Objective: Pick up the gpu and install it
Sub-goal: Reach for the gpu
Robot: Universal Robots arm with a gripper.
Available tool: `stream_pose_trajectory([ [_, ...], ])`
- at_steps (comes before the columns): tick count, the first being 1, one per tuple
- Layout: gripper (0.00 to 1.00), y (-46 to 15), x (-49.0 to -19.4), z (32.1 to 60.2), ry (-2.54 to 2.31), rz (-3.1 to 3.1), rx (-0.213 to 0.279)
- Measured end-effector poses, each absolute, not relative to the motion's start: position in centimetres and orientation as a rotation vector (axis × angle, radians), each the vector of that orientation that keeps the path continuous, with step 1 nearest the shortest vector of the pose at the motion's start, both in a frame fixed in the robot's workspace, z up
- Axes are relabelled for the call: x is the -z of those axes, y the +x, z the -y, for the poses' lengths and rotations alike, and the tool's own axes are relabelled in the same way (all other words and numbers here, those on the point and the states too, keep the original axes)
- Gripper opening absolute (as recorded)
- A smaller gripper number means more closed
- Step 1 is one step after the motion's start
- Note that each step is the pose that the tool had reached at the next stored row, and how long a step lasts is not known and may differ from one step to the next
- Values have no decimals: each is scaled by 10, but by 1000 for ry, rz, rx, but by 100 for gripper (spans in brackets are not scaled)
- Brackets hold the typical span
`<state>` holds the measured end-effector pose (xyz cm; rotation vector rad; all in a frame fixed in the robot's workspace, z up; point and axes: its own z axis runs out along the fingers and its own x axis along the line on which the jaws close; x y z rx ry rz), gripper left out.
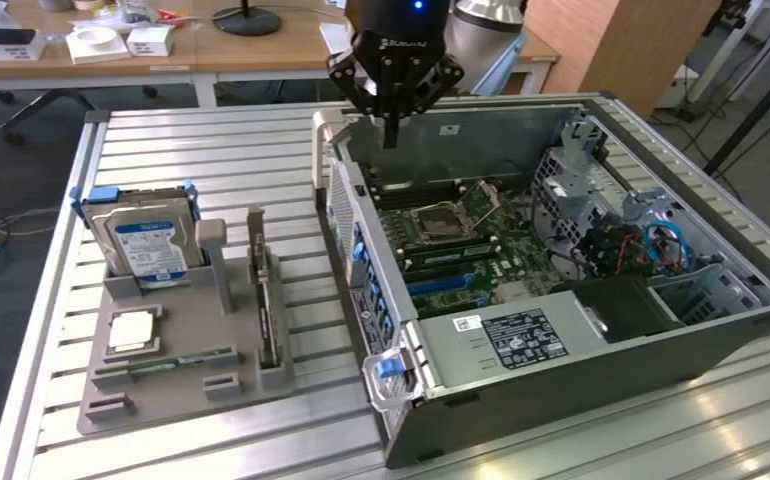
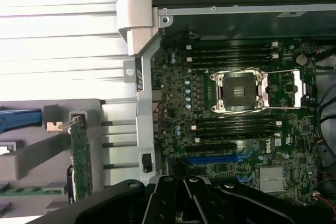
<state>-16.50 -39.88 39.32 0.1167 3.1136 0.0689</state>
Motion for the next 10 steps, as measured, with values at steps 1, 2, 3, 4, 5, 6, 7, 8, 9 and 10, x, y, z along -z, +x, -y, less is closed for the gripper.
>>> stream_pose_trajectory([
  [1,10,-167,-393,399,117,-3114,-69],
  [2,10,-170,-393,399,117,-3114,-69],
  [3,10,-172,-393,399,116,-3114,-69],
  [4,10,-175,-393,399,117,-3114,-69],
  [5,10,-178,-393,399,117,-3114,-69],
  [6,10,-180,-393,399,117,-3114,-69],
  [7,10,-183,-393,399,117,-3114,-69],
  [8,10,-185,-393,399,117,-3114,-69],
  [9,10,-187,-393,399,117,-3114,-69],
  [10,10,-189,-393,399,117,-3114,-69],
])
